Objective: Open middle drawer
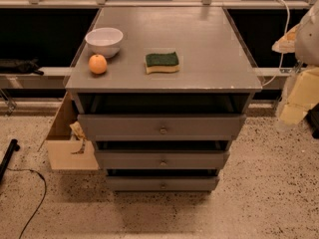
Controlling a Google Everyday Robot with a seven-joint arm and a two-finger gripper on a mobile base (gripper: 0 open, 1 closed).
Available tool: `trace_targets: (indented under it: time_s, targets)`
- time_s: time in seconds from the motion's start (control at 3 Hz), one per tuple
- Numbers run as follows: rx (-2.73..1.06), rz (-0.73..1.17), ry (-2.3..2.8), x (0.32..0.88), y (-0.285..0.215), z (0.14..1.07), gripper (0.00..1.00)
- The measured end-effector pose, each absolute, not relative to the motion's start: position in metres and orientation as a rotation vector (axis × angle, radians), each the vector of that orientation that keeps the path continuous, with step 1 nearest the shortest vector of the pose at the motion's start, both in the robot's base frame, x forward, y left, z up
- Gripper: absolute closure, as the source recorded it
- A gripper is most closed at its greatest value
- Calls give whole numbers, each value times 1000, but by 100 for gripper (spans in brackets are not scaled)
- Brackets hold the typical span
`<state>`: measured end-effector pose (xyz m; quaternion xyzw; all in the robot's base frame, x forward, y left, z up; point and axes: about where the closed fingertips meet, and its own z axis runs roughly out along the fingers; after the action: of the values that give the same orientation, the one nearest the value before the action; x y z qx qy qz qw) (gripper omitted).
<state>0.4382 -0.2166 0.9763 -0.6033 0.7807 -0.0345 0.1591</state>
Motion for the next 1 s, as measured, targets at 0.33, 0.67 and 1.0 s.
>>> trace_targets:
  time_s: [0.33,0.67,1.0]
  targets:
    - [-1724,-98,2231,438,-217,976,0]
    - [-1680,-38,2211,441,-218,973,0]
    - [-1555,221,2177,452,-213,925,0]
